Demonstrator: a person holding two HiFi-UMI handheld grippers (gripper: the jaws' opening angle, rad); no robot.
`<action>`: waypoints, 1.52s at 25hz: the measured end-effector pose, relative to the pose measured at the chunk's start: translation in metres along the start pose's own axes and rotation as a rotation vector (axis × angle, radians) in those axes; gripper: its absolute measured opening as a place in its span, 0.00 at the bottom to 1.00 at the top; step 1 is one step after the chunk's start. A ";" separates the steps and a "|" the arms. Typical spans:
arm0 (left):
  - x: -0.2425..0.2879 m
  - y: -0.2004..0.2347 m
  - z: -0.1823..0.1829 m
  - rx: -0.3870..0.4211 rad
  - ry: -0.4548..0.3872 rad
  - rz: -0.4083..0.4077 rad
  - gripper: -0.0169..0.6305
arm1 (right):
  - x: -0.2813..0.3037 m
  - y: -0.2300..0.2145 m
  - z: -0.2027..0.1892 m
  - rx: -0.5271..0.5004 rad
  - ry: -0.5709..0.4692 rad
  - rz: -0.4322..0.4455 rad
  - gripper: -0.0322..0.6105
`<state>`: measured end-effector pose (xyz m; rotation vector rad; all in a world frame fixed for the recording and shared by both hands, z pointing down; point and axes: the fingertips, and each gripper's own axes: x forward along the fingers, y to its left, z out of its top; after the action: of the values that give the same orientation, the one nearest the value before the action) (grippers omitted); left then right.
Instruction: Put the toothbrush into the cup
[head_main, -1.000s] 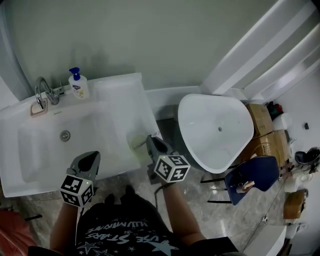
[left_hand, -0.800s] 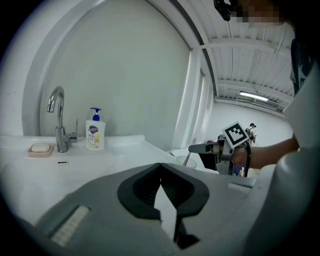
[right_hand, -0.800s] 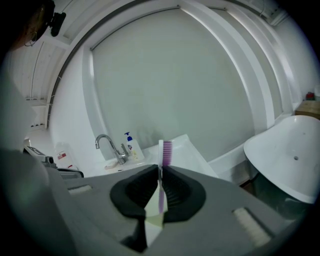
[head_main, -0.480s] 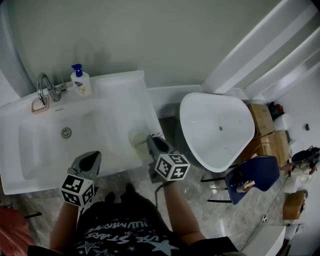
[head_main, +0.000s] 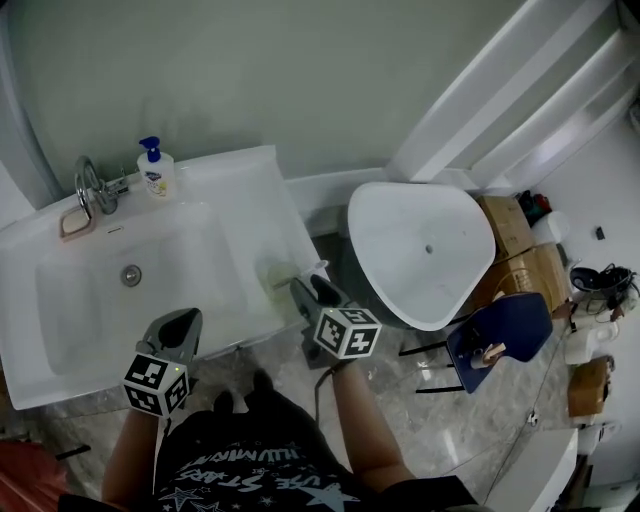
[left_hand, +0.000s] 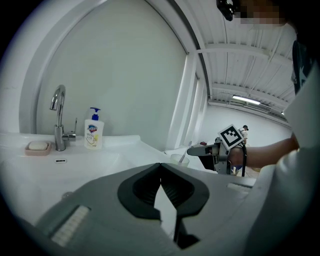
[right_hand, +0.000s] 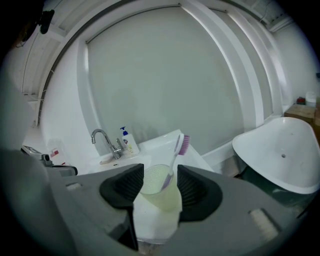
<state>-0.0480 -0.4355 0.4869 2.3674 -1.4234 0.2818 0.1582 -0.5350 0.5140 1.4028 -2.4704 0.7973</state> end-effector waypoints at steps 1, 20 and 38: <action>-0.002 0.001 -0.001 0.001 0.002 -0.013 0.04 | -0.005 0.001 -0.001 0.005 -0.006 -0.018 0.38; -0.032 -0.022 -0.029 0.038 0.027 -0.115 0.04 | -0.080 0.038 -0.024 0.078 -0.156 -0.101 0.38; -0.180 -0.131 -0.074 0.100 -0.065 -0.078 0.04 | -0.238 0.136 -0.100 -0.007 -0.219 0.053 0.06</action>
<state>-0.0159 -0.2044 0.4644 2.5273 -1.3718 0.2641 0.1612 -0.2497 0.4504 1.5012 -2.6795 0.6772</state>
